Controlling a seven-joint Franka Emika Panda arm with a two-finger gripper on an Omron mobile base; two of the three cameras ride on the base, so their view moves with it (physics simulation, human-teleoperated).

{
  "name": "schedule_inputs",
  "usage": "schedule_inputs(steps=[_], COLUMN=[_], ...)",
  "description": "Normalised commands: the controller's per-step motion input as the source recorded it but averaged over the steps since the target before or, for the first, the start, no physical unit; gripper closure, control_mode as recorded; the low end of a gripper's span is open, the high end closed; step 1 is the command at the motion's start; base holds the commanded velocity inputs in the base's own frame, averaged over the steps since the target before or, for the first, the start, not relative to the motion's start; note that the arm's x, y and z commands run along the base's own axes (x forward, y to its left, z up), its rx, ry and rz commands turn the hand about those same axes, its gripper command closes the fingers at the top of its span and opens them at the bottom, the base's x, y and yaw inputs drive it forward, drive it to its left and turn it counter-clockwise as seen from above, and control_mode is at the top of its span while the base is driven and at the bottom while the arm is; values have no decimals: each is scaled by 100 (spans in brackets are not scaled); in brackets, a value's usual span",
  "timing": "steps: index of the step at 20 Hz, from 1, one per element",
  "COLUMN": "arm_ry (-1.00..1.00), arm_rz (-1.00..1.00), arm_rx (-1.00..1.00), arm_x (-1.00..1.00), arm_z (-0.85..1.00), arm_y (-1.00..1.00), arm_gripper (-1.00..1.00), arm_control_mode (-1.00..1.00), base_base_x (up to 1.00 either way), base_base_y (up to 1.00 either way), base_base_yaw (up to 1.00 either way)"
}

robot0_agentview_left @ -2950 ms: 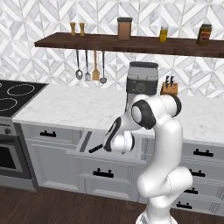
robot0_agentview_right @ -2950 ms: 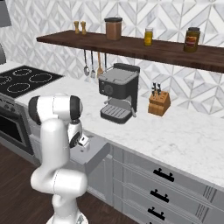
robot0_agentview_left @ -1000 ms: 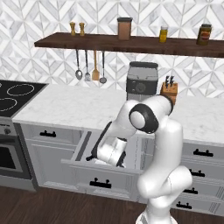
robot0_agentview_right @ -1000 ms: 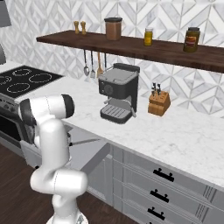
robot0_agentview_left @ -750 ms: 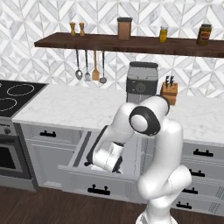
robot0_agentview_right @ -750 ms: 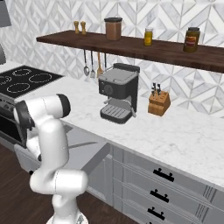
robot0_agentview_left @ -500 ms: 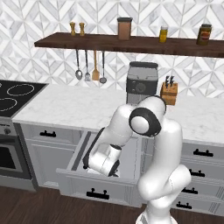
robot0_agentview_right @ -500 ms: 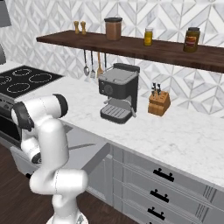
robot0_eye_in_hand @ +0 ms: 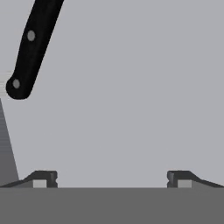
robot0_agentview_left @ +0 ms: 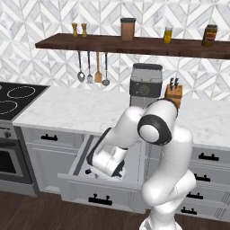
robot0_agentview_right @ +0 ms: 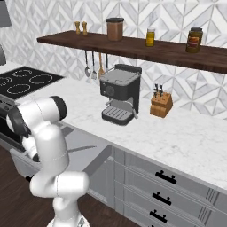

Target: Pick up the knife from the drawer and place it on the cutting board. Then place the meat from the plate to the cutting board.

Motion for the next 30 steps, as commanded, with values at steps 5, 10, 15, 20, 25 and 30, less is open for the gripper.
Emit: schedule_inputs(steps=[5,10,15,20,25,30], arm_ry=[-1,-4,0,3,6,15], arm_rz=[-24,-21,-7,-1,1,5], arm_rx=[-19,-18,-3,0,4,9], arm_x=[67,34,11,3,16,45], arm_z=[40,45,63,17,12,37], arm_y=[19,33,18,0,0,0], arm_gripper=[-100,-100,-100,-100,-100,-100], arm_control_mode=[-100,-100,-100,-100,-100,-100], base_base_x=[0,0,0,0,0,0], base_base_y=[0,0,0,0,0,0], base_base_yaw=[0,0,0,0,0,0])
